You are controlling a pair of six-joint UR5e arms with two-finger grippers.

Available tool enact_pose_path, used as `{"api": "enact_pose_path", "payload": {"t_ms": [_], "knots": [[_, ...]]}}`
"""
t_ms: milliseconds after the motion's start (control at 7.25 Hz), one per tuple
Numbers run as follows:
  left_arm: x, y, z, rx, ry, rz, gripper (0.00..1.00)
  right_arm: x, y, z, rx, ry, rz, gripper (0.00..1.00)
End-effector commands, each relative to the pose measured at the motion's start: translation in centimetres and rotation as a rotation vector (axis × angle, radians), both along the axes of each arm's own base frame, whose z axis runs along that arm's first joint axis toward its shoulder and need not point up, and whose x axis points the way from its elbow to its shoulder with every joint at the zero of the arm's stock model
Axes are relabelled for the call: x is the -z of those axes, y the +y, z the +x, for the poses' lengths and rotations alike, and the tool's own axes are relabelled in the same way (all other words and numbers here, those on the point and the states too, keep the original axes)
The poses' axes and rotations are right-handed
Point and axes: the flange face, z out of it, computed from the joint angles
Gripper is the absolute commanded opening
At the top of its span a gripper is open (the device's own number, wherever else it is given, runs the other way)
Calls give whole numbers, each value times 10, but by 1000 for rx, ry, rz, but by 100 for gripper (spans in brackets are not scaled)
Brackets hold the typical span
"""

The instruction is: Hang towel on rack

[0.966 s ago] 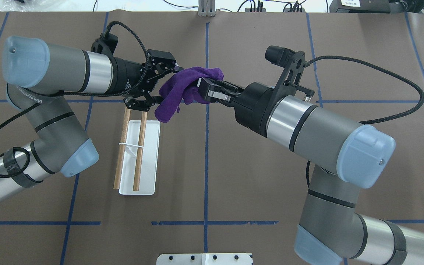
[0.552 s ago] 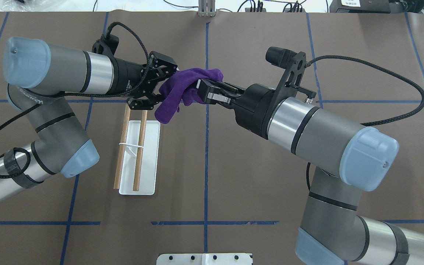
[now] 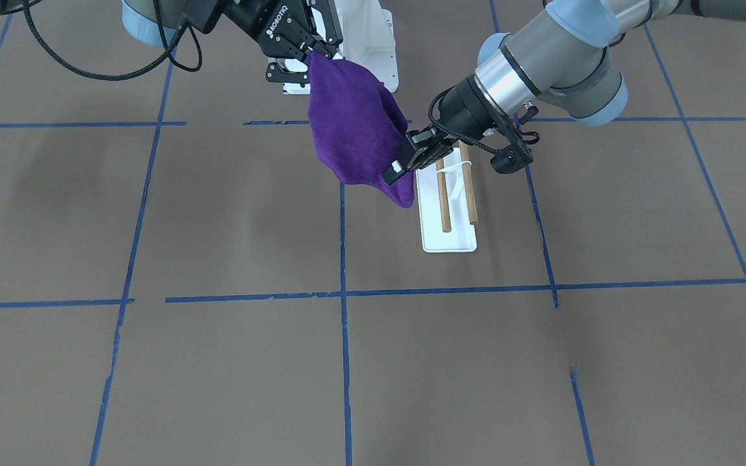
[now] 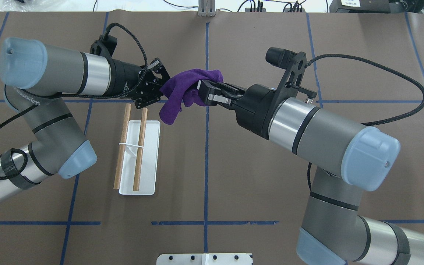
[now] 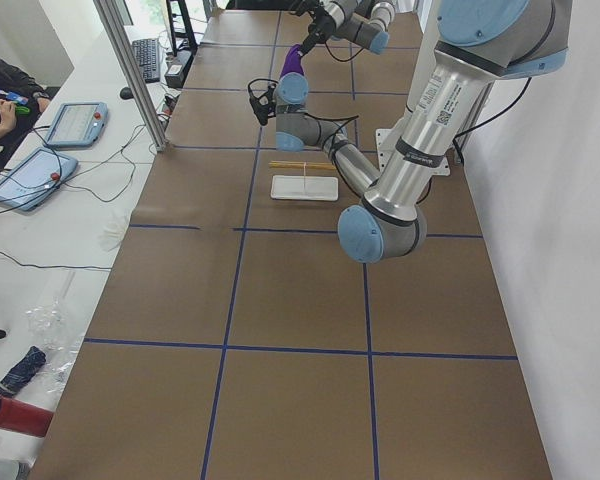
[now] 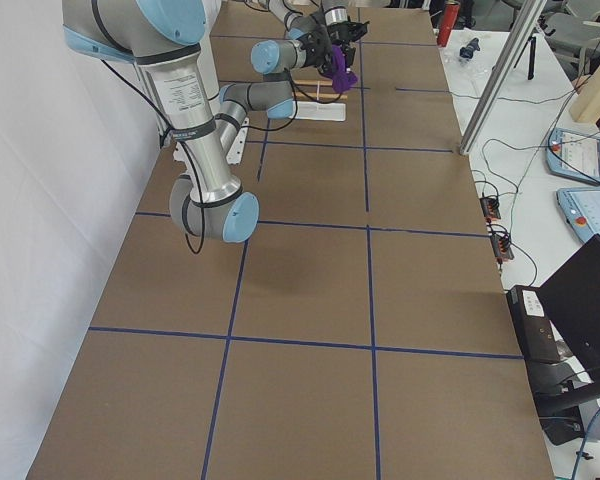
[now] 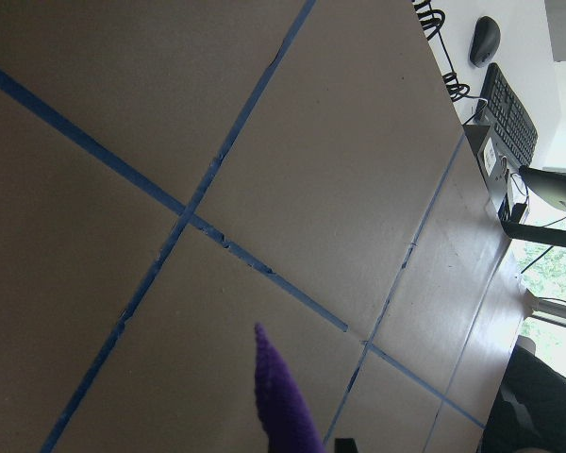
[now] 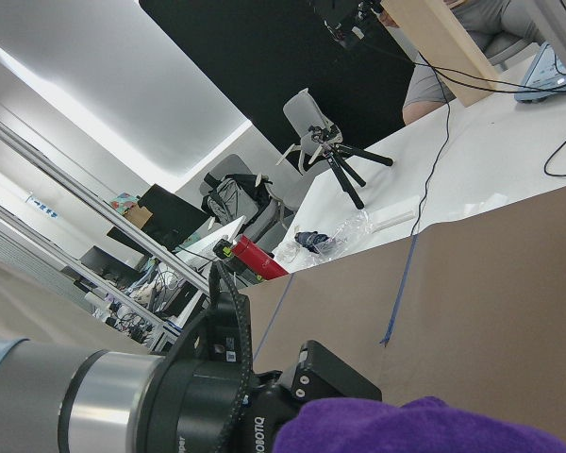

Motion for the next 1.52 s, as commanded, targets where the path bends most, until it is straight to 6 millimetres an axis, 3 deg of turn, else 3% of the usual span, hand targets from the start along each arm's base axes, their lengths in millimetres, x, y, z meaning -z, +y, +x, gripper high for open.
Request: {"api": "enact_pose_path", "payload": {"t_ms": [0, 138, 276, 552, 966, 1103, 1241, 1379], "knots": [[1, 1, -1, -1, 1, 3, 0, -3, 1, 3, -2, 11, 11, 0], [0, 1, -1, -1, -1, 1, 0, -3, 2, 2, -2, 11, 9, 34], [0, 0, -1, 0, 0, 2, 0, 1, 9, 3, 10, -14, -3, 99], [0, 0, -1, 0, 0, 2, 0, 4, 18, 8, 24, -19, 0, 100], [12, 3, -14, 11, 21, 19, 0, -35, 33, 36, 75, 48, 7, 100], [17, 4, -22, 20, 30, 28, 0, -50, 29, 47, 91, 78, 4, 100], [22, 1, -40, 54, 34, 31, 0, -71, 6, 71, 98, 137, -8, 100], [37, 1, -63, 86, 47, 44, 0, -81, -30, 104, 119, 232, -55, 100]]}}
